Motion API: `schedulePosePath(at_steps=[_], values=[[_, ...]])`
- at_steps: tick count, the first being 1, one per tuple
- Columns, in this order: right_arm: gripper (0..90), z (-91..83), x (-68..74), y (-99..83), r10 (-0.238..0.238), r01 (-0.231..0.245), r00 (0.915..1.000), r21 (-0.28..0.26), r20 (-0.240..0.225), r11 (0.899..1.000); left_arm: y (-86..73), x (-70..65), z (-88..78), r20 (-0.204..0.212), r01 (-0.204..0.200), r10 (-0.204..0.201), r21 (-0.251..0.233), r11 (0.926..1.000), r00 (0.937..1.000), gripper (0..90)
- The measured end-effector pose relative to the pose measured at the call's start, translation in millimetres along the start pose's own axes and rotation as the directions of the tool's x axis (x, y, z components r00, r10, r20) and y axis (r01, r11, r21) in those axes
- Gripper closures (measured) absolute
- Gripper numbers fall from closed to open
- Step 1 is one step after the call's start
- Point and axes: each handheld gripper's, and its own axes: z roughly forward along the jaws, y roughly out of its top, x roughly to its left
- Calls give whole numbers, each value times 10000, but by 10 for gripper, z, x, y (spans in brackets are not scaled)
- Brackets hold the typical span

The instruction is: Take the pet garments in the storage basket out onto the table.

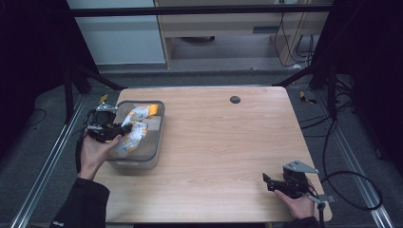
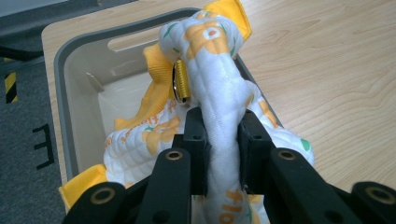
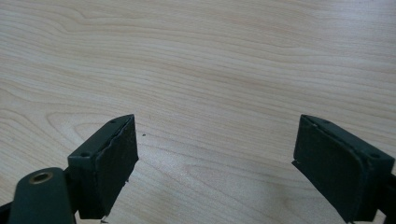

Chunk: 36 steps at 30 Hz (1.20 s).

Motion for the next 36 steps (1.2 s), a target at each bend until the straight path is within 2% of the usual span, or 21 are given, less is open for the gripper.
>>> schedulePosePath(at_steps=[7, 22, 31, 36], values=[[136, 0, 0, 0, -4, 4, 10000, -7, 0, 10000, 53, -53, -65, 198, -272, 270, 56, 9996, 9994, 763], [135, 0, -3, -2, -39, 39, 10000, -25, 12, 10000, 157, -174, -195, 325, -644, 650, -203, 9977, 9974, 762], [134, -7, 4, 0, 83, -83, 10000, -19, -10, 10000, 212, -282, -261, 521, -1013, 1027, -295, 9944, 9933, 762], [136, -1, 0, -3, -44, 44, 10000, -37, 34, 10000, 237, -326, -270, 573, -1189, 1202, -267, 9926, 9911, 762]])
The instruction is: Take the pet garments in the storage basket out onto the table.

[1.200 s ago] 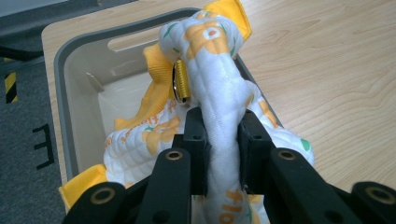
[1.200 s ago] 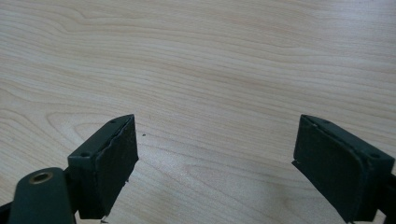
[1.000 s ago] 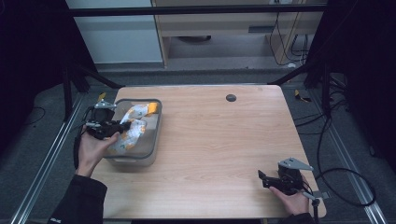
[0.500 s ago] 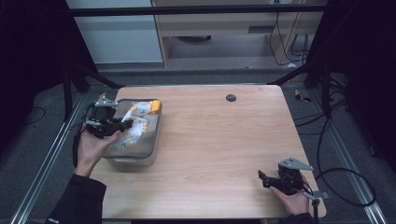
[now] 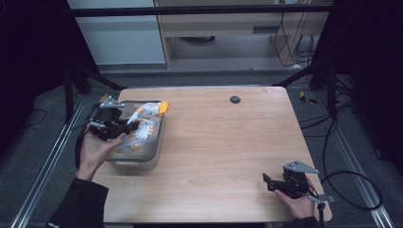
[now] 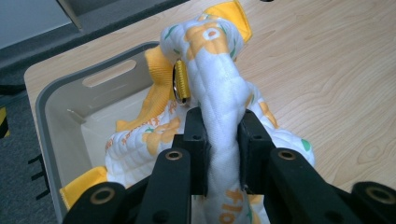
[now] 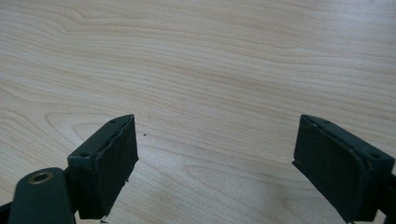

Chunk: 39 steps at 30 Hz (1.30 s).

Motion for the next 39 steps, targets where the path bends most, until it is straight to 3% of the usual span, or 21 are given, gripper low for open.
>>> schedulePosePath(at_steps=[14, 25, 39], values=[[137, 0, 0, -1, -24, 24, 10000, -1, 21, 10000, 53, -149, -45, 554, -374, 376, -44, 9993, 9978, 762], [137, -1, -1, -1, -7, 7, 10000, 12, 10, 10000, 141, -367, -33, 1005, -991, 992, -60, 9951, 9900, 762], [137, -1, 0, -1, -44, 44, 10000, 5, 12, 10000, 256, -549, 26, 1372, -1385, 1390, -131, 9903, 9808, 761]])
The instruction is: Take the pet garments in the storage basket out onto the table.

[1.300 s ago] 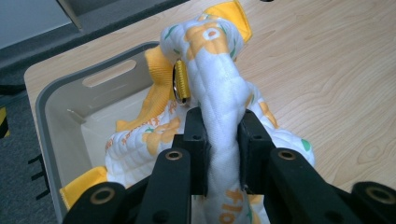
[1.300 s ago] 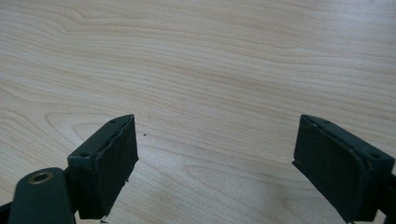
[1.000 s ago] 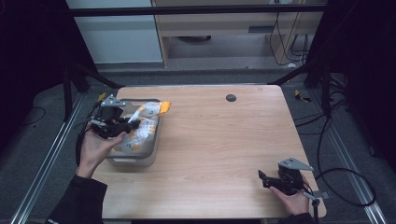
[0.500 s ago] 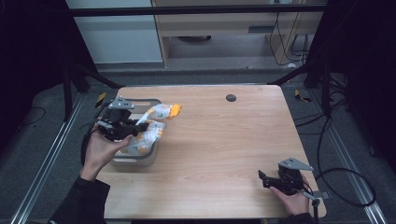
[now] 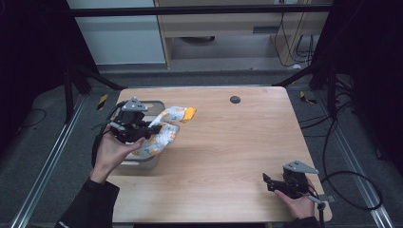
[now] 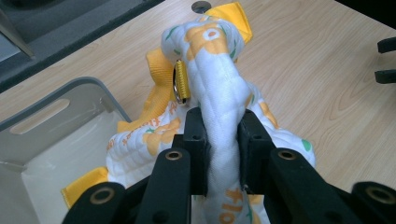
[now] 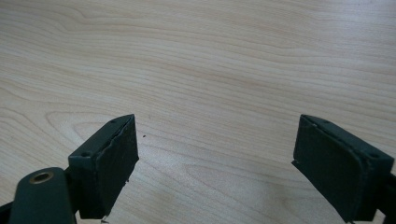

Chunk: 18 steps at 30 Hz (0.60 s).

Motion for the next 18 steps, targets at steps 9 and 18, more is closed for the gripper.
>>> schedulePosePath(at_steps=[9, 18], values=[[137, -3, 1, 0, 20, -20, 10000, -16, -4, 10000, 70, -123, 88, 229, -302, 298, 132, 9995, 9993, 761], [138, -10, 4, 2, 76, -76, 10000, -13, -40, 10000, 112, -253, 233, 546, -588, 572, 282, 9979, 9969, 762]])
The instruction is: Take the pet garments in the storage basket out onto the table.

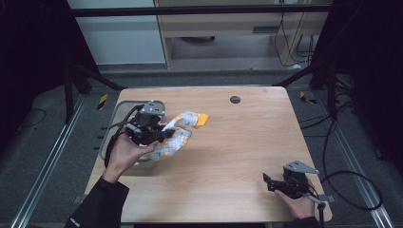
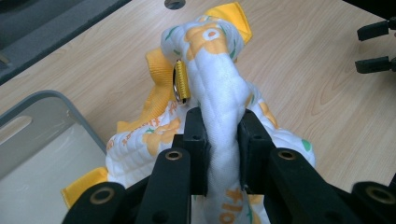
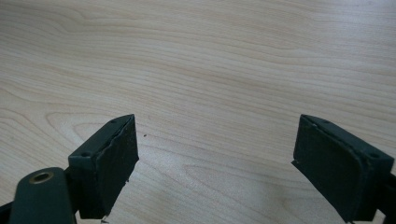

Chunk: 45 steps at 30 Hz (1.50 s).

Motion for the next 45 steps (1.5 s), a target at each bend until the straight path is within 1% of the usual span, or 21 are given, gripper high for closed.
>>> schedulePosePath(at_steps=[6, 18, 20, 22, 26, 28, 29, 33, 40, 42, 45], values=[[137, -4, 1, -1, 16, -16, 10000, -11, 5, 10000, 24, -77, 98, 223, -141, 140, 39, 9999, 9997, 761], [137, -5, -1, -2, 10, -10, 10000, -35, 12, 10000, 49, -223, 346, 615, -548, 521, 446, 9975, 9967, 761], [137, -4, 0, -2, -2, 2, 10000, -26, 14, 10000, 52, -247, 384, 727, -655, 616, 525, 9965, 9955, 760], [137, -5, 0, -2, -2, 2, 10000, -27, 10, 10000, 52, -273, 429, 811, -676, 629, 560, 9961, 9947, 761], [137, -4, 0, -2, -3, 3, 10000, -23, 5, 10000, 54, -311, 518, 944, -929, 853, 792, 9925, 9919, 760], [137, -2, -1, -2, -31, 31, 10000, -20, -5, 10000, 54, -337, 567, 1011, -939, 854, 828, 9921, 9912, 760], [137, -2, -1, -2, -32, 32, 10000, -19, -5, 10000, 54, -345, 589, 1071, -1023, 923, 914, 9905, 9900, 760], [137, -5, 0, -3, -1, 1, 10000, -25, -1, 10000, 42, -400, 689, 1149, -1127, 999, 1108, 9874, 9883, 759], [137, -4, 0, -3, -37, 37, 10000, -24, -19, 10000, 8, -458, 816, 1310, -1203, 1049, 1153, 9860, 9858, 759], [137, -4, 1, -3, -46, 46, 10000, -17, -17, 10000, 1, -477, 852, 1424, -1193, 1028, 1128, 9864, 9845, 759], [137, 0, -1, -6, -97, 97, 10000, -26, 19, 9999, 1, -517, 914, 1523, -1290, 1104, 1181, 9846, 9821, 759]])
